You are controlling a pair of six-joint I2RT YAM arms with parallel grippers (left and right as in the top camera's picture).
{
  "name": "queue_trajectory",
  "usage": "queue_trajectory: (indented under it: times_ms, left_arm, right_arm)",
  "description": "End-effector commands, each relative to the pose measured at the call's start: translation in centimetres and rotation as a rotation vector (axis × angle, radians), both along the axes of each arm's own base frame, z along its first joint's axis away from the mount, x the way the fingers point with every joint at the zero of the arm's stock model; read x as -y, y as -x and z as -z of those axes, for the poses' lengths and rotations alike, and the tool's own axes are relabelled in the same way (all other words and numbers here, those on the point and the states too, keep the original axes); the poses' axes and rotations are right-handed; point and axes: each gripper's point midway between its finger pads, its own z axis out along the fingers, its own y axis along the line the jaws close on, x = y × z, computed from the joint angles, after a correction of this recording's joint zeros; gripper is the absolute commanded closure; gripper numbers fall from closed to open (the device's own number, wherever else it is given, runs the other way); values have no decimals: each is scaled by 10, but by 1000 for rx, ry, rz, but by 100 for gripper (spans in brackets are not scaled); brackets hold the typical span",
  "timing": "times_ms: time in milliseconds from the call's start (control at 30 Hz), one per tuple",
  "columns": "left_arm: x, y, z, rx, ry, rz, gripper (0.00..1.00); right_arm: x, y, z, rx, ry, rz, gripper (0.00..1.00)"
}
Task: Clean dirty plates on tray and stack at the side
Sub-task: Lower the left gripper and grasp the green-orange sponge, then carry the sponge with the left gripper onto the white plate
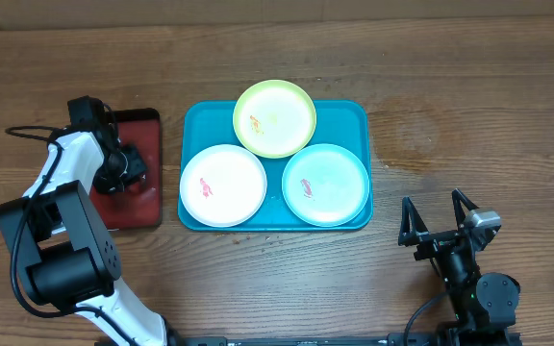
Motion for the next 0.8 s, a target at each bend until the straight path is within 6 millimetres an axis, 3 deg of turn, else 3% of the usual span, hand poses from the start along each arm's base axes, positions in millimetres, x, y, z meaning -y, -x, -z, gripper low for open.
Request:
queue_trajectory:
  times_ms: [0, 100, 367, 467, 633, 767]
  left_arm:
    - [-9, -7, -15, 37, -36, -2, 96]
    - [-9, -9, -26, 31, -33, -2, 96]
    - [-13, -21, -102, 26, -31, -1, 96]
    - [-13, -22, -113, 28, -31, -3, 96]
    - [13, -18, -117, 20, 106, 31, 96]
    - [53, -16, -133, 58, 315, 151, 96]
  right_arm:
    - [0, 0, 2, 5, 4, 4, 0]
    - [0, 0, 2, 5, 4, 5, 0]
    - [0, 0, 2, 5, 4, 5, 0]
    - [0, 0, 2, 5, 4, 5, 0]
    - [0, 0, 2, 5, 4, 5, 0]
    - [0, 0, 2, 5, 4, 5, 0]
